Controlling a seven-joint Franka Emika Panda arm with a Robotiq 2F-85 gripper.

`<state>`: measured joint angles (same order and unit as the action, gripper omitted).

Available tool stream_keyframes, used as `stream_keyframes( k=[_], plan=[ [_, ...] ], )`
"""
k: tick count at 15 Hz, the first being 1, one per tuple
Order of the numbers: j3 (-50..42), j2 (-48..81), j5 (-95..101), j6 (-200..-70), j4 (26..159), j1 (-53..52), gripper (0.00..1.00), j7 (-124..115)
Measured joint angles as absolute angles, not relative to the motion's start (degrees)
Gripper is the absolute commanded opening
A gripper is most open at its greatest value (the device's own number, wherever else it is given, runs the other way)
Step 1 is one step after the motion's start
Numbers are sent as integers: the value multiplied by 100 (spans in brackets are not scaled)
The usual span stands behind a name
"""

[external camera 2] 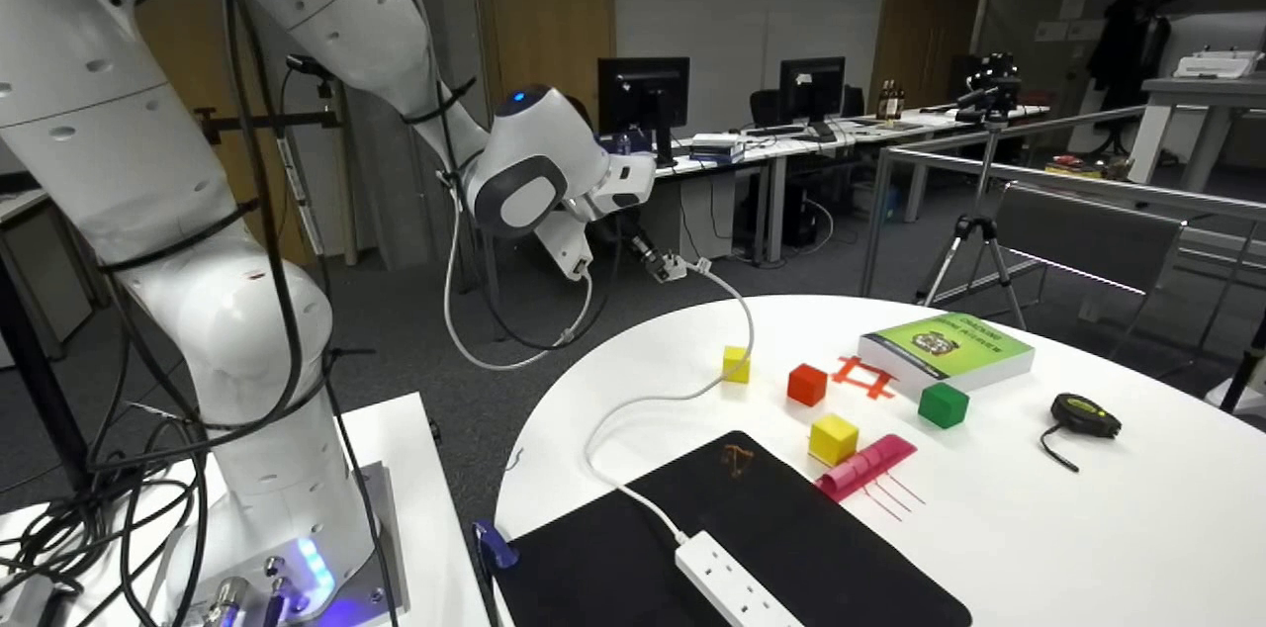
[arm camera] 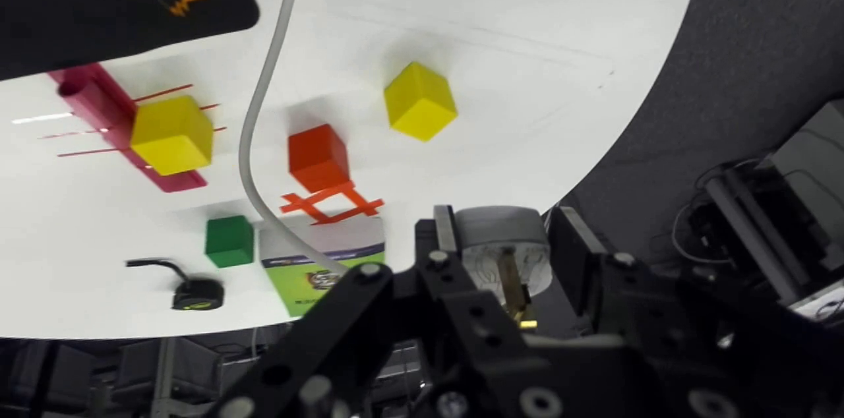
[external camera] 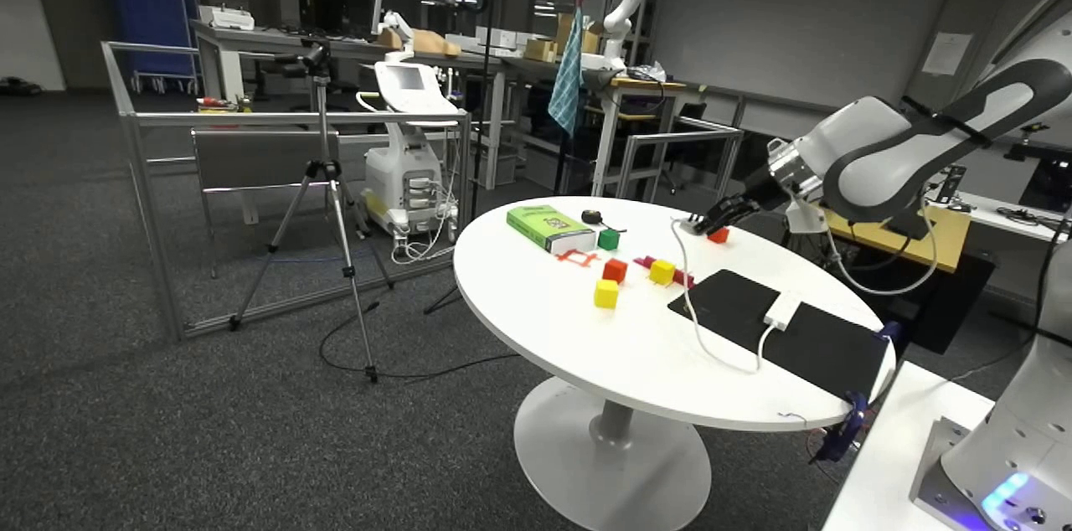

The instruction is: Put the extension cable and cord on the black placemat.

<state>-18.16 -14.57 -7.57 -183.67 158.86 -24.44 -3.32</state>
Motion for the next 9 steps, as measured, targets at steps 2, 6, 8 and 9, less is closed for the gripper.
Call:
stream_keyframes(
  k=[2,6,8,9],
  plan=[
    [-2584,-1770,-787,-18163,15871,-2519,16,-135],
    [-3696,-2214,-773,-17932,15881,-2332,16,202],
    [-3813,-2242,-713,-17928,15882,-2040,16,222],
    [-3790,-2234,-602,-17884,15884,-1846,16,259]
  ],
)
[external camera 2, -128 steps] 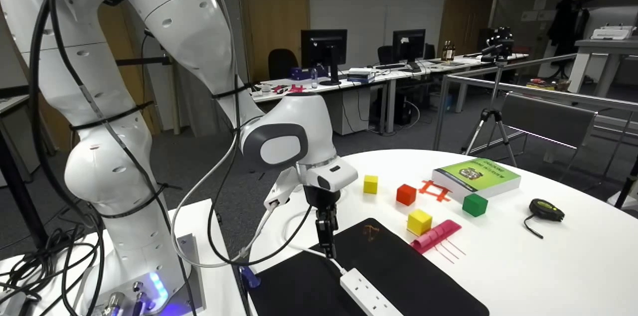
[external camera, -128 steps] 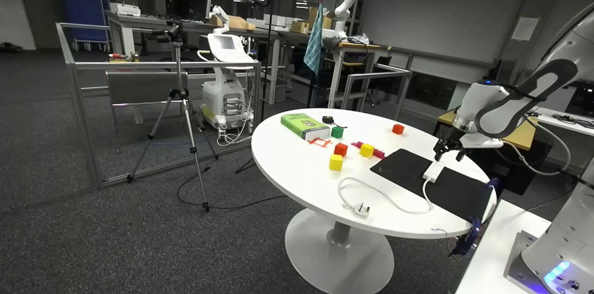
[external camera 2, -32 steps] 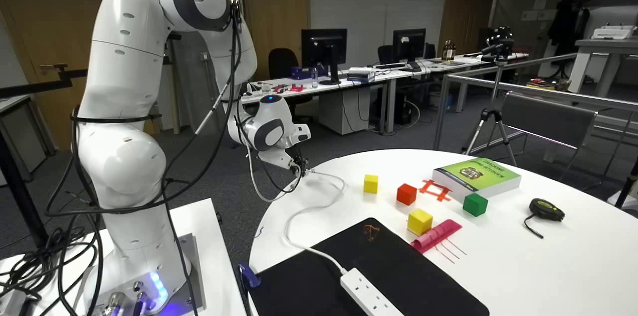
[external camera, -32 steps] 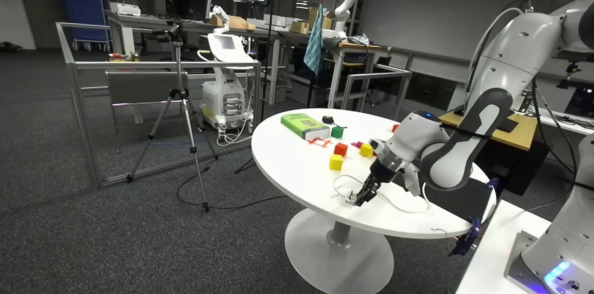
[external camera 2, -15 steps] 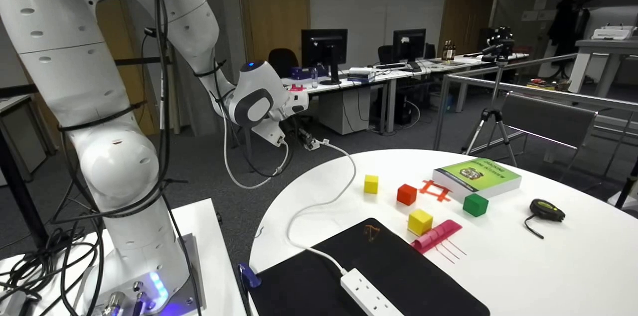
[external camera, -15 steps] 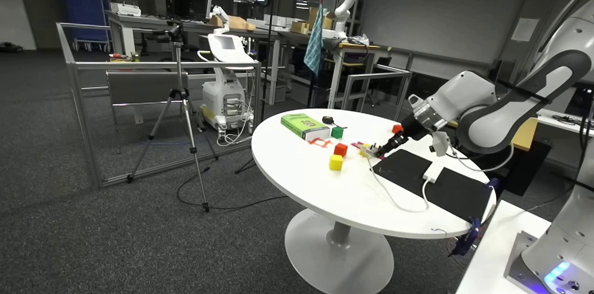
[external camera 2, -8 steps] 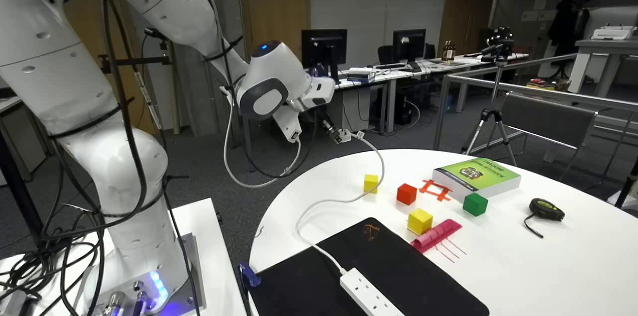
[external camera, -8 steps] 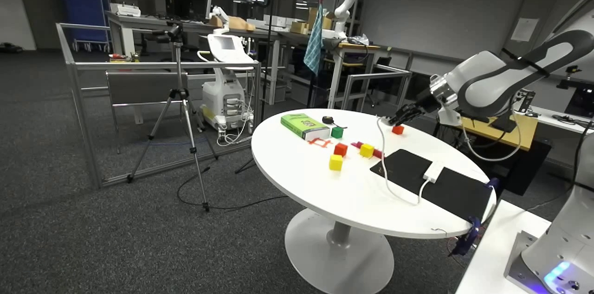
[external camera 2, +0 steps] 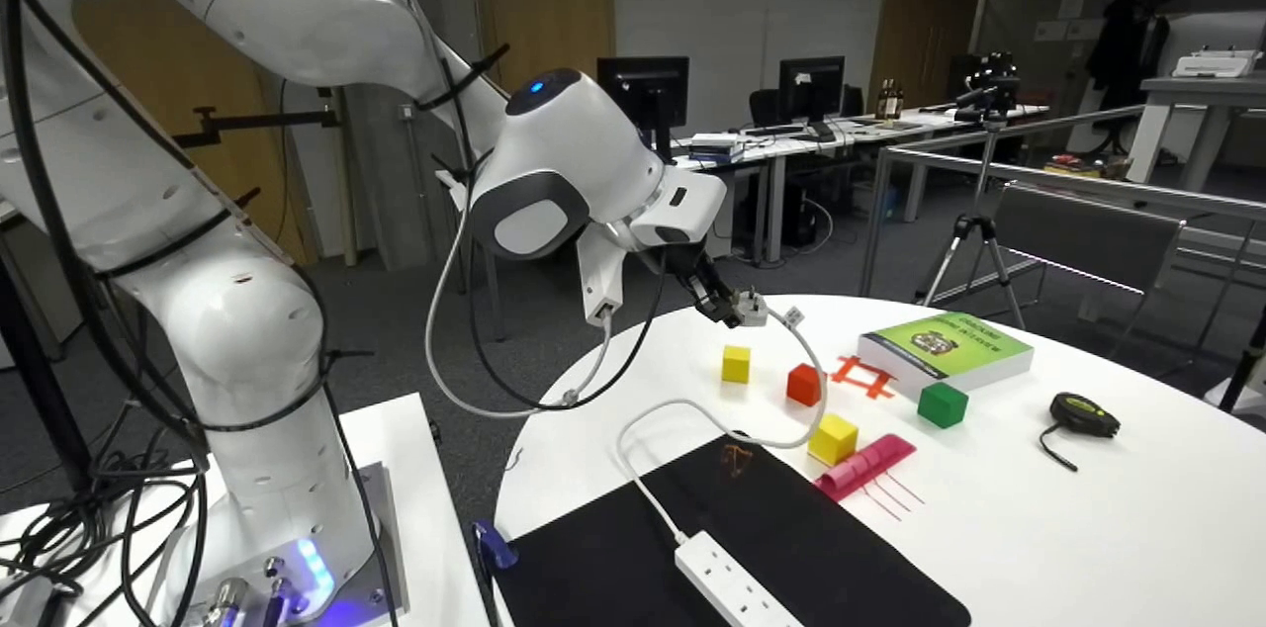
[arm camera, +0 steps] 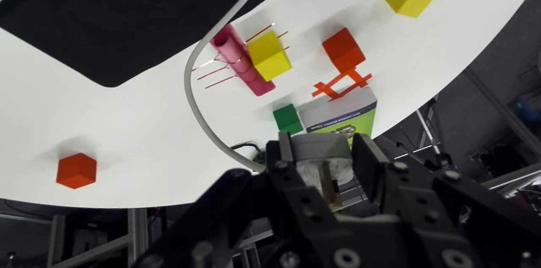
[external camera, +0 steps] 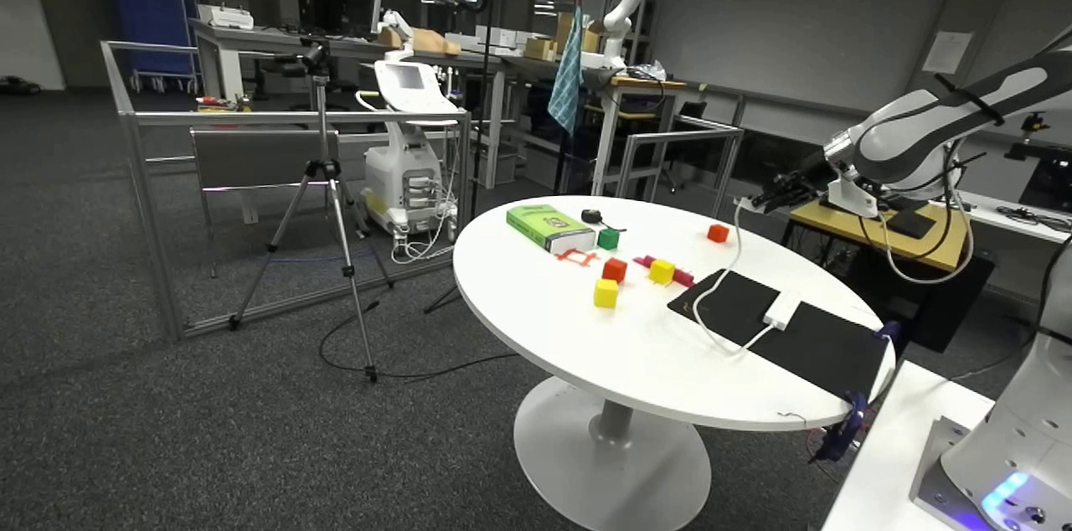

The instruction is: Put the extension cable and cord on the black placemat.

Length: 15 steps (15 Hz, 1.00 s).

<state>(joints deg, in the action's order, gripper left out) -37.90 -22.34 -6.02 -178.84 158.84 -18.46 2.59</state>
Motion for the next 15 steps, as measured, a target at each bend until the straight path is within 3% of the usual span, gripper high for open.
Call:
stream_keyframes(
  k=[3,10,15],
  plan=[
    [-3465,-2172,-224,-17719,15892,-1117,16,329],
    [-1628,-2154,842,-17091,15886,1627,16,438],
    [-1295,-2394,1472,-16735,15883,2277,16,668]
  ],
)
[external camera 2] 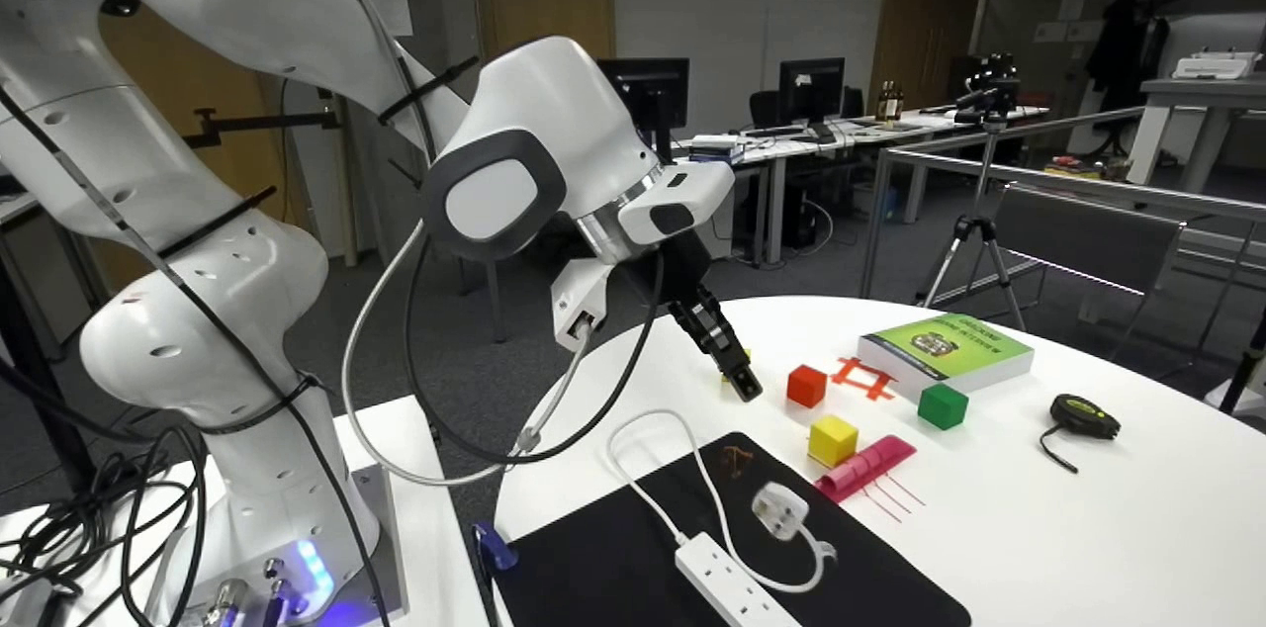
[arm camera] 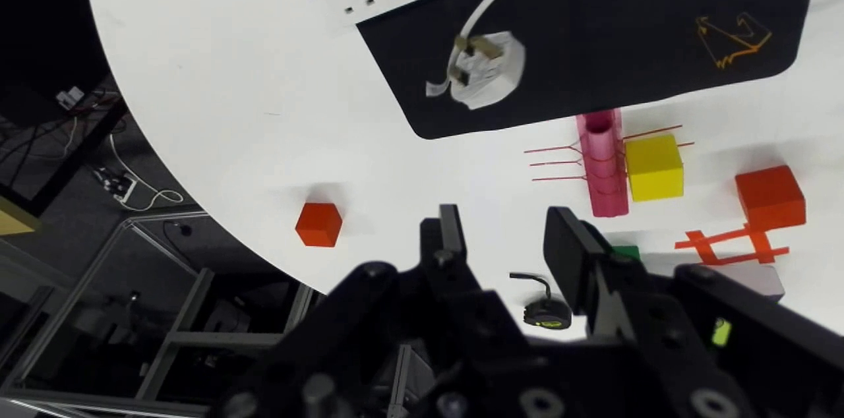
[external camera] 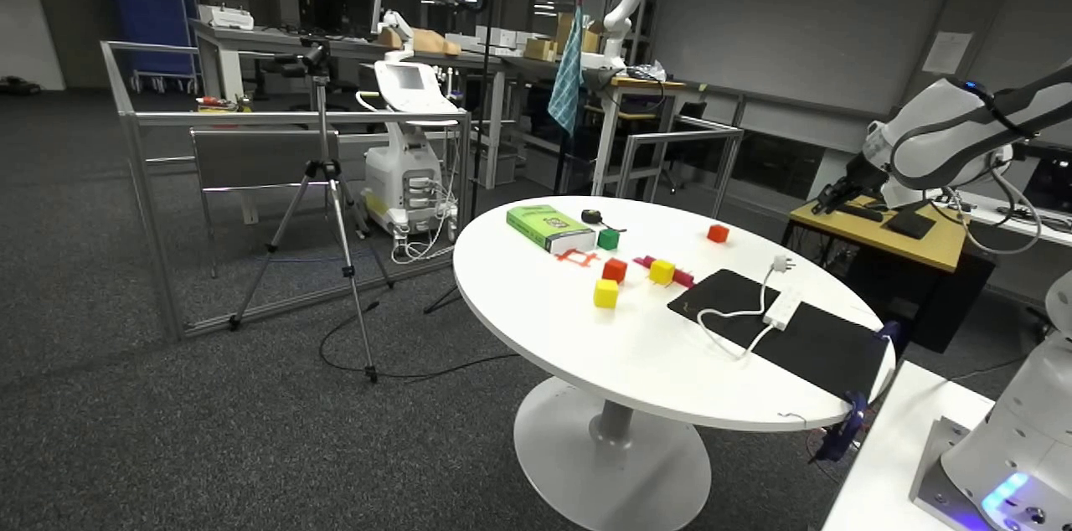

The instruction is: Put the extension cable and cord on the black placemat.

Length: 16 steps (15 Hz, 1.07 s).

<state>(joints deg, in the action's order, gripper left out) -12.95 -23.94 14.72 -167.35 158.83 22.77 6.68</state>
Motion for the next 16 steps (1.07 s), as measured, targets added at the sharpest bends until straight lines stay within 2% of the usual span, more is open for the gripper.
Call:
stream_keyframes(
  k=[13,14,16],
  plan=[
    [-1238,-2446,1772,-16742,15876,2267,16,790],
    [-1292,-2476,1581,-16743,15877,2097,66,795],
    [-1445,-2568,1061,-16743,15878,1651,75,798]
  ],
)
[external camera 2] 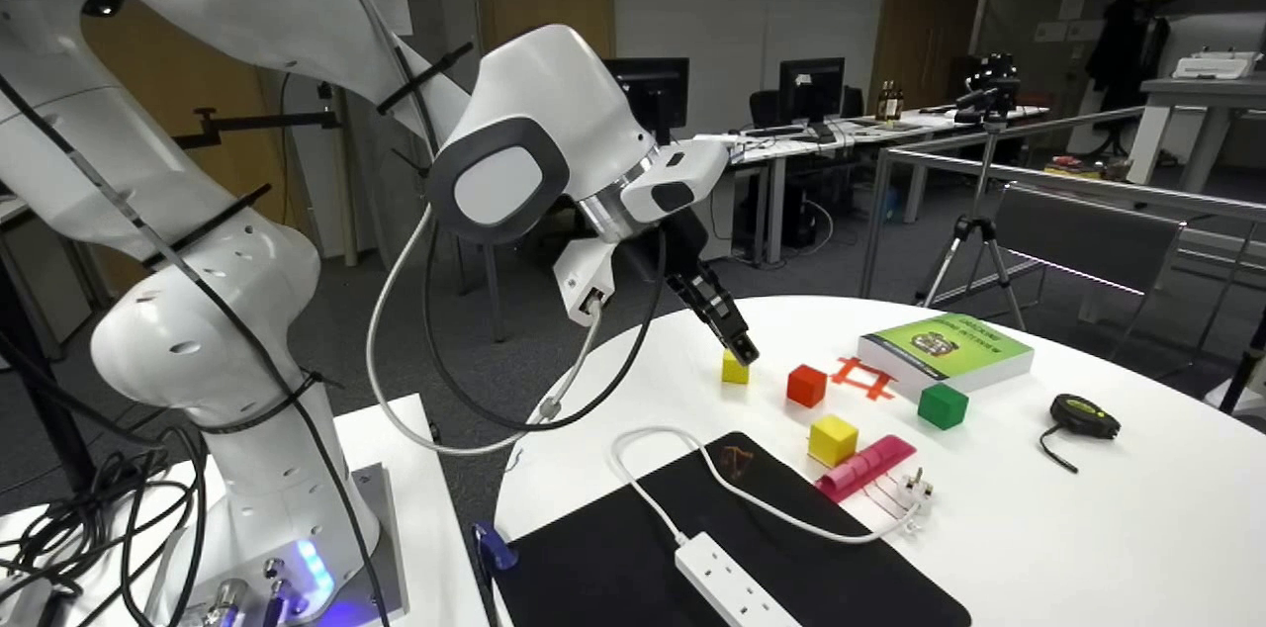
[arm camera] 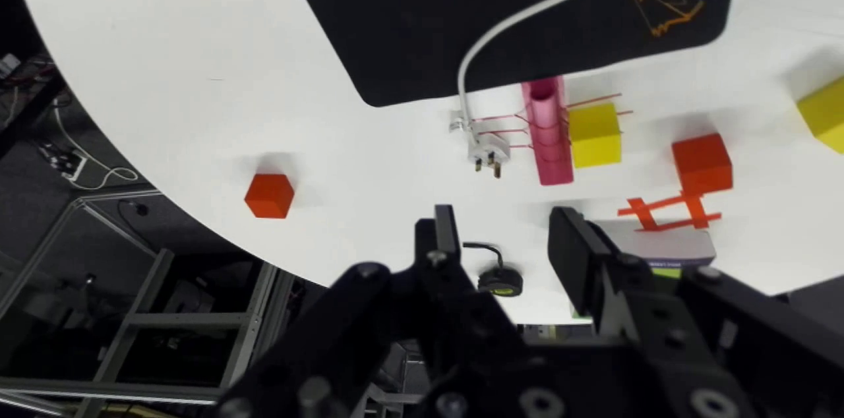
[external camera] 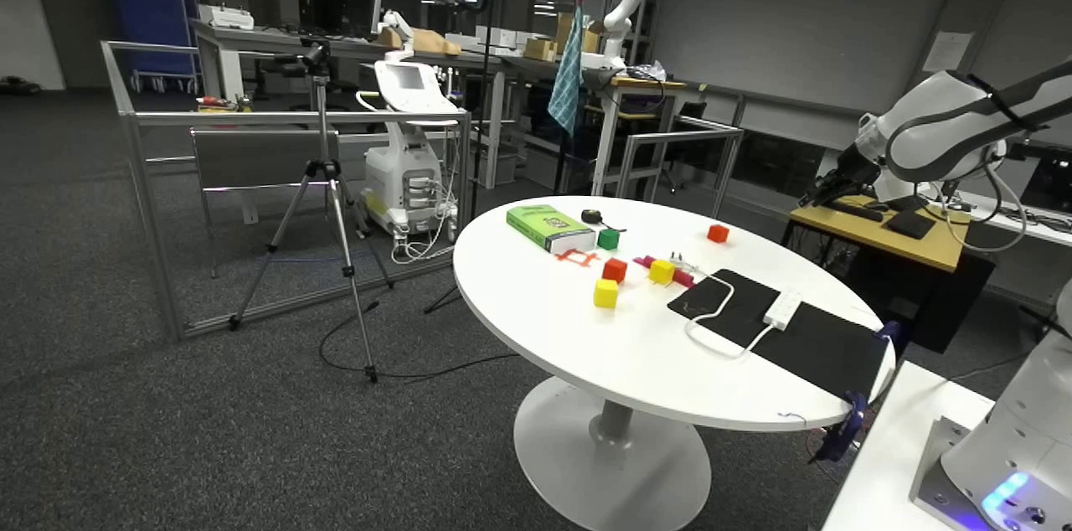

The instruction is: Put the extension cable and cord on the black placemat.

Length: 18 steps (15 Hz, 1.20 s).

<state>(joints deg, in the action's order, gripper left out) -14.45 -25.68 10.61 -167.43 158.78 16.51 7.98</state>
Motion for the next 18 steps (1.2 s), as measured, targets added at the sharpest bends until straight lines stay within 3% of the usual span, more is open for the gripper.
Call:
stream_keyframes(
  k=[3,4,9,14,18],
  plan=[
    [-1696,-2811,357,-16675,15878,1013,97,817],
    [-1776,-2916,177,-16624,15878,844,100,844],
    [-2111,-3634,-481,-15677,15876,315,100,996],
    [-2040,-4215,-502,-13823,15720,473,100,996],
    [-1854,-4228,-407,-13316,15542,665,100,996]
  ],
)
